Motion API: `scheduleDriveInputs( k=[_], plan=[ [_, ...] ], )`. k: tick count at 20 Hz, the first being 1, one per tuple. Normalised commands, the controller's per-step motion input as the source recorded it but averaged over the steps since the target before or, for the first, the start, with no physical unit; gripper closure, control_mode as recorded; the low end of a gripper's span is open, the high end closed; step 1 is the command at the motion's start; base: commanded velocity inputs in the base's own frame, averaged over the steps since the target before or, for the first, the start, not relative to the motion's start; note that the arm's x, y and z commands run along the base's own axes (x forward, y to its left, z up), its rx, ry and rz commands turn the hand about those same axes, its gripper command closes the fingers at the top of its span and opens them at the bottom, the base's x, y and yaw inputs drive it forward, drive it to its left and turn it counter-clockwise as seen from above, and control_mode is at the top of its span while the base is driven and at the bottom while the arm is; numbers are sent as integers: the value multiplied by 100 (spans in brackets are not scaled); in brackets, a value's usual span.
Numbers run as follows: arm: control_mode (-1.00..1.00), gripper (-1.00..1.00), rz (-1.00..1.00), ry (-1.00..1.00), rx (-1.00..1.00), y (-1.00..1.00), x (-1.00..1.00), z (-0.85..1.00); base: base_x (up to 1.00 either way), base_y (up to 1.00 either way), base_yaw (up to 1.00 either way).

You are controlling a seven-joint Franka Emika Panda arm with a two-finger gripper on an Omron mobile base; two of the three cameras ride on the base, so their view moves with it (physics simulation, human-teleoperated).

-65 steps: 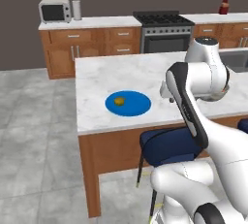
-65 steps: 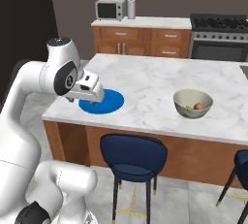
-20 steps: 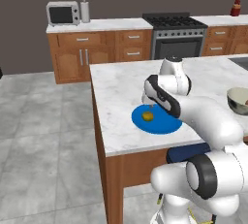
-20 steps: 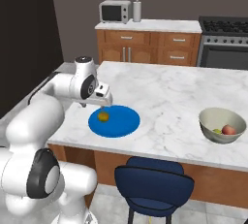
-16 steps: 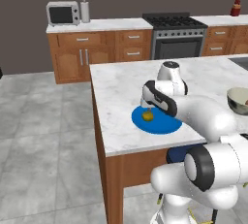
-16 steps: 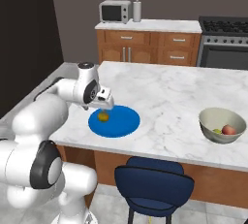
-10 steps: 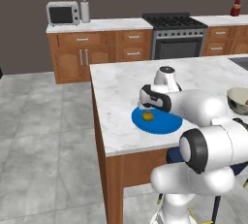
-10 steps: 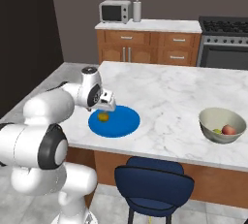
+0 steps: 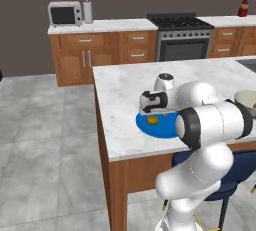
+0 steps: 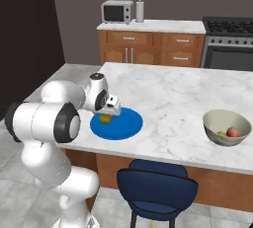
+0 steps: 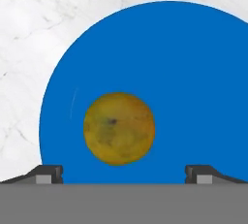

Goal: Take the fruits from the plate on the dining counter and place two fruits in each bowl.

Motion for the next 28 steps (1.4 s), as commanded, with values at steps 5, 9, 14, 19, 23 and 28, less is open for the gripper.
scheduleDriveInputs(
  k=[5,9,14,19,23,28],
  plan=[
    [-100,-100,0,2,0,0,29,-41,0,0,0],
    [-100,-100,0,6,0,0,5,-25,0,0,0],
    [-100,-100,0,9,0,0,0,-16,0,0,0],
    [-100,100,0,8,0,0,0,-8,0,0,0],
    [-100,100,1,0,0,0,-9,2,0,0,0],
    [-100,100,0,0,0,-6,-53,40,0,0,0]
  ],
)
